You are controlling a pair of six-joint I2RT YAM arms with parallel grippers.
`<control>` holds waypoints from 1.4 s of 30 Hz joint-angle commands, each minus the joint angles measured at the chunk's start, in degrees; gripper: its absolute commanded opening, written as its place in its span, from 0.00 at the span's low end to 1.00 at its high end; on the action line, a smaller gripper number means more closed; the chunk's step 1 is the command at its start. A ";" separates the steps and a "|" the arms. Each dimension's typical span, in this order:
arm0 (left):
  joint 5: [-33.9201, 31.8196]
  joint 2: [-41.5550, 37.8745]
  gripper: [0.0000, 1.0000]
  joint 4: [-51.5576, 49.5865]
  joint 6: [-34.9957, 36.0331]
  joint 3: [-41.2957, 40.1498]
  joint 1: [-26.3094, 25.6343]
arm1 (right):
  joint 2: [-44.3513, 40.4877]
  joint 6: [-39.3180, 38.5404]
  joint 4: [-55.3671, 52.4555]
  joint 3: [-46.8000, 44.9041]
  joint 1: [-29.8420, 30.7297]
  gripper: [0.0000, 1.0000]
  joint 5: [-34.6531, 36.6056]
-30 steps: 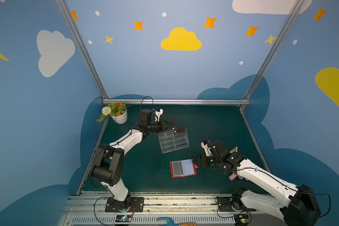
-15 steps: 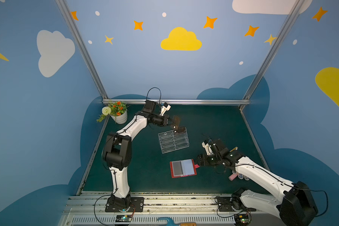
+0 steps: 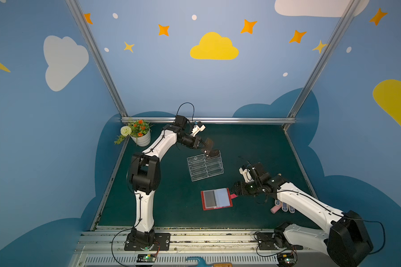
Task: Take the credit cards out of the card holder
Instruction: Place the credit card in the storage box.
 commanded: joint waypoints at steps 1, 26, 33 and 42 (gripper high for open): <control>-0.89 1.13 0.04 -3.42 3.34 1.91 0.19 | 0.61 -1.16 -1.18 1.37 -0.52 0.80 -1.04; -10.19 6.38 0.04 -7.40 7.78 10.10 -2.44 | 2.54 -1.51 -0.15 1.74 -1.30 0.79 -3.60; -13.45 6.99 0.04 -8.09 9.00 11.46 -3.21 | 2.55 -1.51 0.45 1.62 -1.32 0.79 -4.73; -19.38 7.30 0.04 -9.16 11.60 11.77 -5.09 | 3.22 -2.04 0.60 1.67 -1.39 0.79 -5.61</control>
